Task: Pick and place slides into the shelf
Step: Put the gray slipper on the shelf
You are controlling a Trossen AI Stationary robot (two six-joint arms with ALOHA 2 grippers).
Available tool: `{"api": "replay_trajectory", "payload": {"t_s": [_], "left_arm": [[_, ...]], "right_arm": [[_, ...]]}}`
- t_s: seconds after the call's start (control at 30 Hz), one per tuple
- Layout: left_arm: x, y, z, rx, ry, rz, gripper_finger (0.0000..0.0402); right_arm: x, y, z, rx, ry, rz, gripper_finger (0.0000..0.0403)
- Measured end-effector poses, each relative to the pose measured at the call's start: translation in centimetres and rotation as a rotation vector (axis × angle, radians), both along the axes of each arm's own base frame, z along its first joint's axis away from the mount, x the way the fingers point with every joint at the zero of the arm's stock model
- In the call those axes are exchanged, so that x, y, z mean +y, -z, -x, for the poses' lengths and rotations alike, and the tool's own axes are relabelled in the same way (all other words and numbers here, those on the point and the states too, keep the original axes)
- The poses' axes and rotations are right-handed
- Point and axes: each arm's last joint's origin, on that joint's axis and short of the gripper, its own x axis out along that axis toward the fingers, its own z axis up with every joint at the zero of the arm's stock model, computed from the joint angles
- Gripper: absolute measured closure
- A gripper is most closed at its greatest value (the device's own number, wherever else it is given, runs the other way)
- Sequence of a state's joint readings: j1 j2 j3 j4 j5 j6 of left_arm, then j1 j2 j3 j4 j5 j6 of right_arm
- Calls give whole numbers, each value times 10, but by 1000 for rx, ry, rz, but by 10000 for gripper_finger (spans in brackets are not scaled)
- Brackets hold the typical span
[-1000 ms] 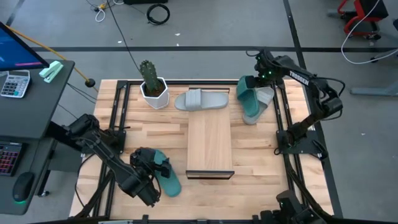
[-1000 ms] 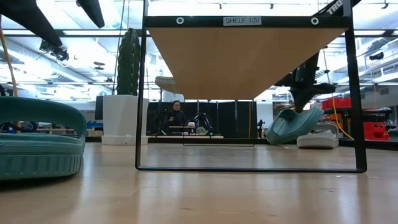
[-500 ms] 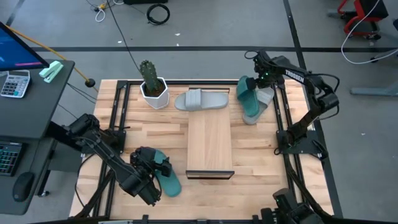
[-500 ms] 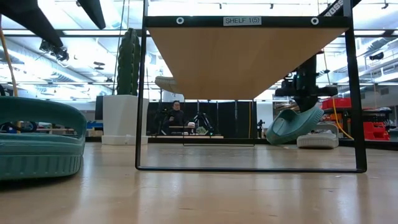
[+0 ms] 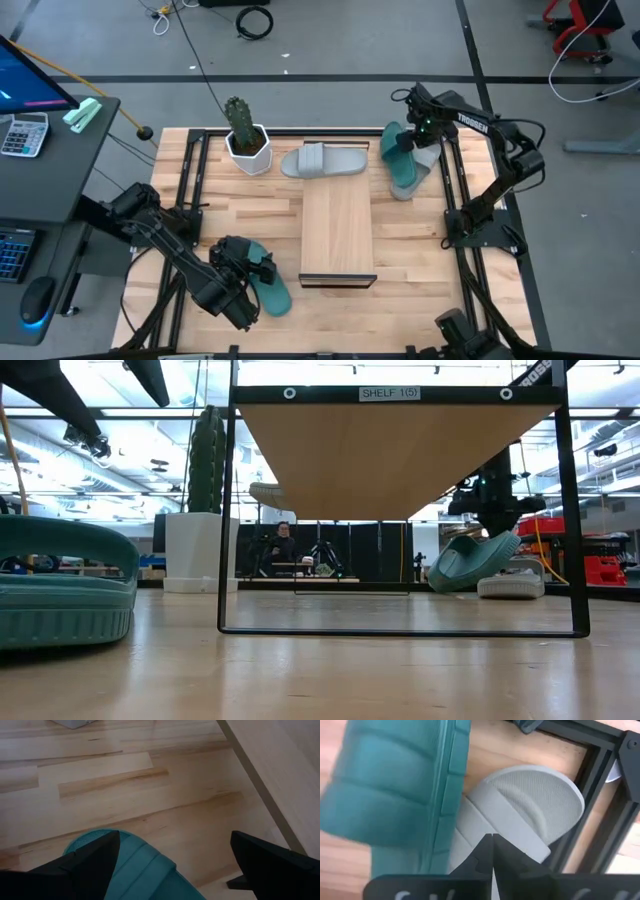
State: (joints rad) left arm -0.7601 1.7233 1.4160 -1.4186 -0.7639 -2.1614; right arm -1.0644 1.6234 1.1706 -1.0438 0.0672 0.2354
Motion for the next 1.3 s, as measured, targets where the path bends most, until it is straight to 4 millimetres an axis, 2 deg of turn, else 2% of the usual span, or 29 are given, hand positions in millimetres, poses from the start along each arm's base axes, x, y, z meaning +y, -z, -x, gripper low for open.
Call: {"api": "replay_trajectory", "payload": {"t_s": [0.23,0.63,0.87,1.13,1.3], "left_arm": [[1,0,1,10,1,-10,15],[-1,0,2,11,9,-11,15],[-2,0,3,16,21,-14,15],[-2,0,3,25,31,-21,15],[-2,0,3,26,32,-21,15]], "right_arm": [[6,0,-5,83,-63,4,344],[5,0,-6,119,-1,57,272],[13,5,-9,110,-19,7,267],[36,35,-12,167,-57,-47,268],[40,32,-26,131,-80,-20,268]]}}
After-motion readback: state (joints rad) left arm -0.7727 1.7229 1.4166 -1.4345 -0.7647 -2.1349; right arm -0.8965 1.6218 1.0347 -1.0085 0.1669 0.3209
